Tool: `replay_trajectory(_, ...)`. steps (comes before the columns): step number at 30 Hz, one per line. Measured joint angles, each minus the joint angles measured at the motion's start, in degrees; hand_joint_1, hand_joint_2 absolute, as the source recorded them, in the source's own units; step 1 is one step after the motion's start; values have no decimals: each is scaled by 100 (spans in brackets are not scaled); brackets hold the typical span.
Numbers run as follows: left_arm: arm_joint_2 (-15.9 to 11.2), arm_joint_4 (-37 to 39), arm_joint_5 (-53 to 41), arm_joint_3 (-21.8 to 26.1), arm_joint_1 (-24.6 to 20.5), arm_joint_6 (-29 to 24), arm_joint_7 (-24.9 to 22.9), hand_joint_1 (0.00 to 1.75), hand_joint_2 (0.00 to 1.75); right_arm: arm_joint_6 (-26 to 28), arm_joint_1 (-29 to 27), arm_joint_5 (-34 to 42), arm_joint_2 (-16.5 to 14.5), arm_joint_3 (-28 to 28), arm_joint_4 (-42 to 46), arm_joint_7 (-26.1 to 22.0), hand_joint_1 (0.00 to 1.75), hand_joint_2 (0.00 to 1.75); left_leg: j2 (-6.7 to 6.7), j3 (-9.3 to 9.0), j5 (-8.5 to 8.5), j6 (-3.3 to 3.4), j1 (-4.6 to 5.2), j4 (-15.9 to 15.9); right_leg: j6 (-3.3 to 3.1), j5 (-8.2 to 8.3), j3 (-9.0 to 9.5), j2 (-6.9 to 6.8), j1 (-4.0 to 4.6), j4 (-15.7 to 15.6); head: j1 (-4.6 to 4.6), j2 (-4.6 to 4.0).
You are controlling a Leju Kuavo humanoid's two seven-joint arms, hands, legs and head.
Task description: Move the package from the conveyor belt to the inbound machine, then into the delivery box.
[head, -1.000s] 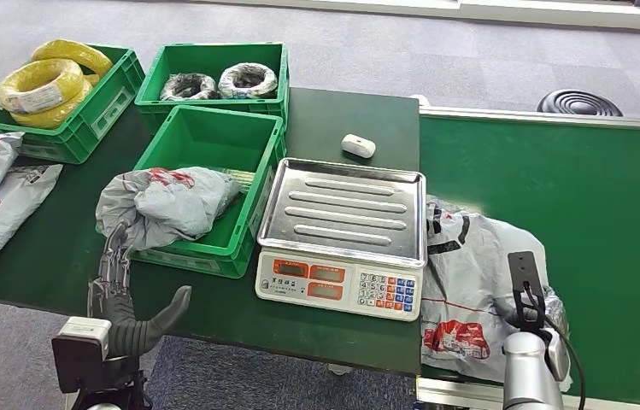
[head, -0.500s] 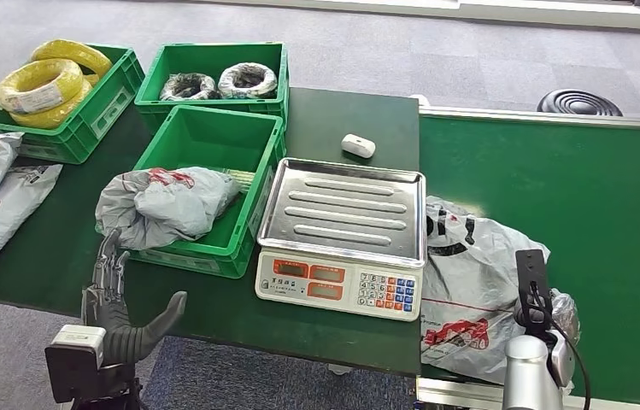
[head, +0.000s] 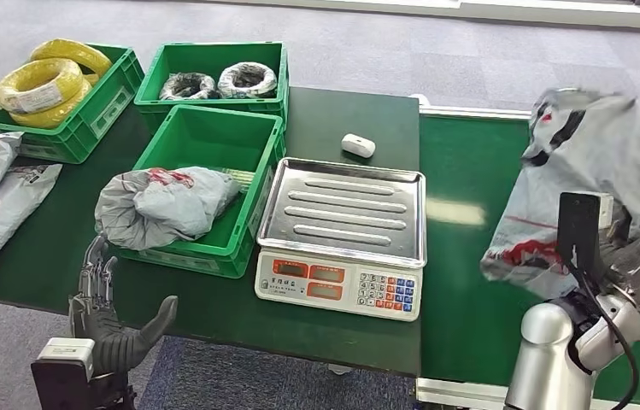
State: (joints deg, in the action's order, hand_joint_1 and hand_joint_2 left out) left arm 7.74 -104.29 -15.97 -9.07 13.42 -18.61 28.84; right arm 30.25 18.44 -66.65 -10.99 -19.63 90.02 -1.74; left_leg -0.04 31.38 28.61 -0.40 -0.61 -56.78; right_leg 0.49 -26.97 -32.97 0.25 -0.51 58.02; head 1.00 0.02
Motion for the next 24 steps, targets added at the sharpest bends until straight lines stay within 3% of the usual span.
replay_trajectory(4, 55, 53, 28, -27, -32, -96, 65, 0, 175, 114, 92, -385, -35, 608, 771, 316, 175, 175, 2, -2, 0, 0, 1, 1, 0, 0, 2, 0, 0, 0, -1, 0)
replay_trajectory(10, 111, 95, 87, -23, -159, -68, 46, 0, 175, 109, 241, -392, 35, 1125, 867, 430, 175, 175, 3, -4, -1, 1, 3, 0, 1, 3, 11, 1, -3, 0, -2, 0)
replay_trajectory(19, 107, 388, 214, -74, -520, 21, 103, 0, 175, -705, 1264, -509, 109, 1967, -862, 181, 175, 175, 7, -5, -11, 3, 0, 0, -5, 9, 9, 7, 1, 4, -1, 0)
replay_trajectory(24, 102, 570, 237, -167, -624, 58, 103, 0, 175, -585, 1743, -497, -68, 2520, -2186, 70, 174, 175, -1, -5, -14, 1, -2, 1, -6, 8, 7, 0, 3, 4, -1, 0)
